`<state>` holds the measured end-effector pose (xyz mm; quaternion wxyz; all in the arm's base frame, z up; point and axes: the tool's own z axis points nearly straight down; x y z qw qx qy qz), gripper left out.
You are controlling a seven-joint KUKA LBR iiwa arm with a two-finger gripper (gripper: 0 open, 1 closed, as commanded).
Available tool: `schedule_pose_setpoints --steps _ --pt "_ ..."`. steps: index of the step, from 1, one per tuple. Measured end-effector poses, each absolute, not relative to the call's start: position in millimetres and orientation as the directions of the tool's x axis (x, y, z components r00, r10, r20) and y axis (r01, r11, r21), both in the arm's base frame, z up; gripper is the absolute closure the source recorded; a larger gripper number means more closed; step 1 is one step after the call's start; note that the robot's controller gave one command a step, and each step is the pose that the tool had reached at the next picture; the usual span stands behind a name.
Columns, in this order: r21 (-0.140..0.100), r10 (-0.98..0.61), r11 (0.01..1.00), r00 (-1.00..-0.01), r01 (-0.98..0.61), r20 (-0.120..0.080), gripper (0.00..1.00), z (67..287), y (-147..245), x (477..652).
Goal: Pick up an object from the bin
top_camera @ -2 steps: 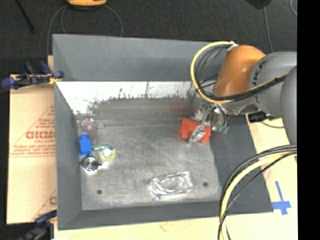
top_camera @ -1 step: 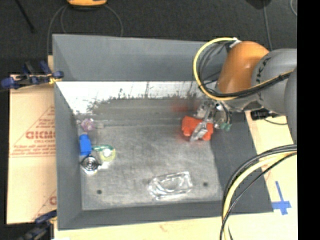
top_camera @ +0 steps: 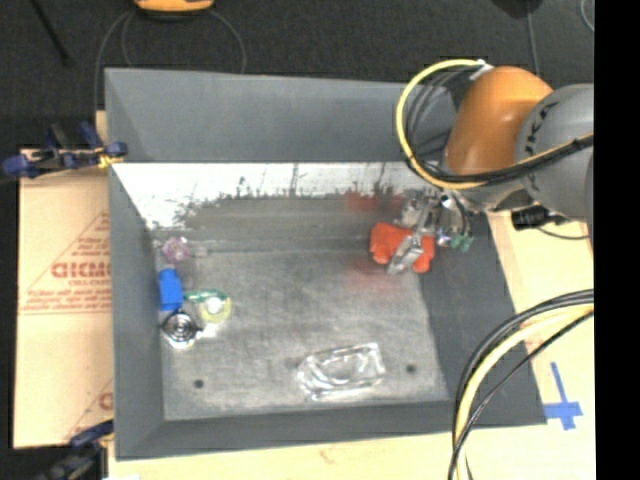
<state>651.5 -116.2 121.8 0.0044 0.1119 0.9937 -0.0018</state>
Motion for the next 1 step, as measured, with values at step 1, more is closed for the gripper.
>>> schedule_pose_setpoints --steps 1 --pt "-0.001 0.222 0.975 -0.975 0.222 -0.013 1.00 186.9 -117.5 654.3"
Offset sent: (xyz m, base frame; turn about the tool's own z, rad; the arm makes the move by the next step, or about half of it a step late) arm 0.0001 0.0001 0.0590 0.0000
